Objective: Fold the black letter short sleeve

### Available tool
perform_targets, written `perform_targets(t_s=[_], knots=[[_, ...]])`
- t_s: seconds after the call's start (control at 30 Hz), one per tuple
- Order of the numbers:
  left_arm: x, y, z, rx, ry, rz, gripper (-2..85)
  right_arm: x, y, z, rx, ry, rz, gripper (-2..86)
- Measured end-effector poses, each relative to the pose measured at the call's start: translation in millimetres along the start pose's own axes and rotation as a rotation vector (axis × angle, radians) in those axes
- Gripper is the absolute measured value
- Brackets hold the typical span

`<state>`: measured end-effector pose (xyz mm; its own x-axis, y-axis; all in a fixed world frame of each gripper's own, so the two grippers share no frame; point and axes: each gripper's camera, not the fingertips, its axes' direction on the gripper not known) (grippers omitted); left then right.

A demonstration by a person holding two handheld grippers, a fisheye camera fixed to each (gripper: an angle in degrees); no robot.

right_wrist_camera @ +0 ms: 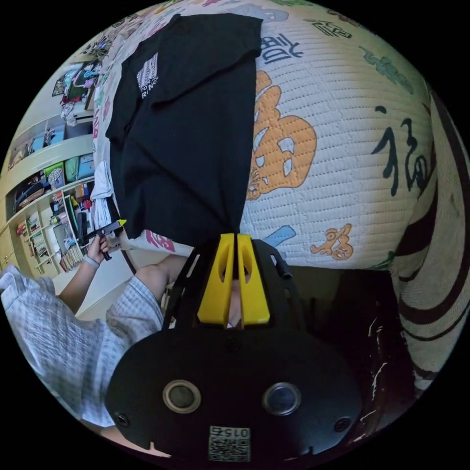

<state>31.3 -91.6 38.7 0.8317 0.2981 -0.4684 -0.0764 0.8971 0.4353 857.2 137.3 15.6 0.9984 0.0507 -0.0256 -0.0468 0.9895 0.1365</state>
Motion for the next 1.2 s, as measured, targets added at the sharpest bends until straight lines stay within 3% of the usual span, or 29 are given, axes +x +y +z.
perform_targets(t_s=[0.17, 0.37, 0.5, 0.67, 0.8, 0.93, 1.0, 1.03, 1.13, 1.2], knots=[[-4.8, -6.0, -23.9, 0.003, -0.018, -0.026, 0.3, -13.1, -22.8, -25.8, -0.052, 0.036, -0.015, 0.1], [-8.0, -31.9, 11.1, -0.104, -0.065, -0.081, 2.3, -27.7, -70.2, 6.0, -0.208, 0.091, 0.009, 4.3], [18.0, -50.5, -9.0, -0.154, -0.202, 0.013, 8.6, -66.8, -95.9, -38.8, -0.063, 0.264, -0.055, 12.2], [104.1, -129.4, -45.8, 0.088, -0.298, 0.258, 10.2, -157.2, -172.8, -77.3, 0.218, 0.334, -0.409, 12.2], [175.2, -215.2, -29.8, 0.18, -0.371, 0.421, 12.0, -209.7, -267.0, -43.6, 0.131, 0.368, -0.551, 16.3], [188.5, -267.4, -3.0, 0.11, -0.369, 0.408, 10.0, -230.5, -306.8, -16.9, 0.035, 0.55, -0.599, 11.4], [186.0, -278.5, -2.6, 0.068, -0.397, 0.433, 5.7, -231.1, -317.6, -32.2, 0.028, 0.463, -0.619, 2.3], [183.9, -278.9, -7.1, 0.068, -0.382, 0.45, 4.2, -228.0, -321.1, -40.0, 0.03, 0.42, -0.608, 1.9], [158.6, -281.3, -57.9, 0.103, -0.352, 0.49, 2.0, -202.9, -337.7, -98.9, 0.113, 0.372, -0.526, 0.9], [117.0, -286.5, -125.6, 0.25, -0.402, 0.391, 1.4, -176.0, -350.4, -158.6, 0.245, 0.586, -0.408, 0.7]])
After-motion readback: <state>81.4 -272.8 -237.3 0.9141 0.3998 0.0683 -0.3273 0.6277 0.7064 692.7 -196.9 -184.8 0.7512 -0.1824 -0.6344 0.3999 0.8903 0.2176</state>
